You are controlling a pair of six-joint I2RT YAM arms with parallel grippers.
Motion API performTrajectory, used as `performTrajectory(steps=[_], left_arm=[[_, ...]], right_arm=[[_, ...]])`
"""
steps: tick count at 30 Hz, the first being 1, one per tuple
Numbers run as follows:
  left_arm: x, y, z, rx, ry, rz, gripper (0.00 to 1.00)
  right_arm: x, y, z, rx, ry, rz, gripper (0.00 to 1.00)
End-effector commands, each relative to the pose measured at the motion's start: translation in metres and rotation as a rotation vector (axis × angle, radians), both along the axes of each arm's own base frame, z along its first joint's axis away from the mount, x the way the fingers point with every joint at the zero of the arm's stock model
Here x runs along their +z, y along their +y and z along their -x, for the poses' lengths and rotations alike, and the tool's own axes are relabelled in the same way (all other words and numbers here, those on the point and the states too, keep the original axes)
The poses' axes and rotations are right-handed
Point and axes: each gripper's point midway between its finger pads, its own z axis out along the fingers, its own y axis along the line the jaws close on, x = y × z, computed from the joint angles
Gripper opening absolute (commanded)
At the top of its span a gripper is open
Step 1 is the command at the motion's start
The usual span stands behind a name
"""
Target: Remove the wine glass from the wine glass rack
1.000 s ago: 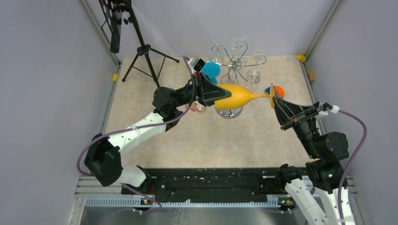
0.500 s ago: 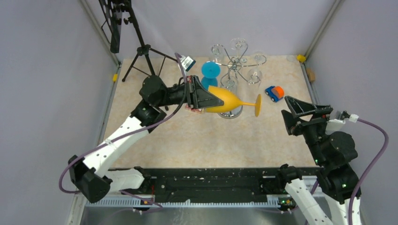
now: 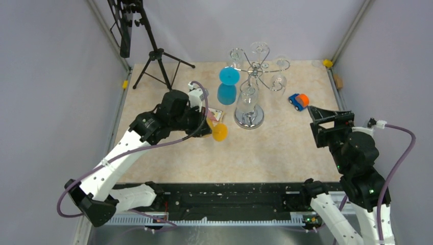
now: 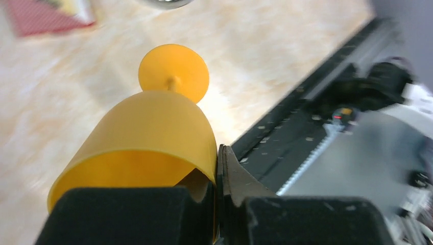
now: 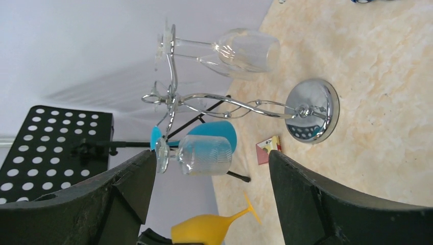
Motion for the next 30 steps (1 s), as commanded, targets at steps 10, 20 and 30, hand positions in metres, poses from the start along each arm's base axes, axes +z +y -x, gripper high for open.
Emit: performTrajectory(steps=[10,20,30], left_arm=[[-0.106,0.109,-0.045,0.478,0.133,-0.595,0.00],[-0.136,0.150,-0.046,0.602,0.300,-0.576,0.00],[-0.142,0.162,-0.044,0.656,0.332,-0.593,0.01]], right_arm=[[0.003,0.008,-0.018,0.023,-0.021,0.015,0.79],[0.001,0.009,-0.022,0.020,-0.021,0.010,0.79],[-0.006,0.024,-0.036,0.086,0.049,0.048,0.69]])
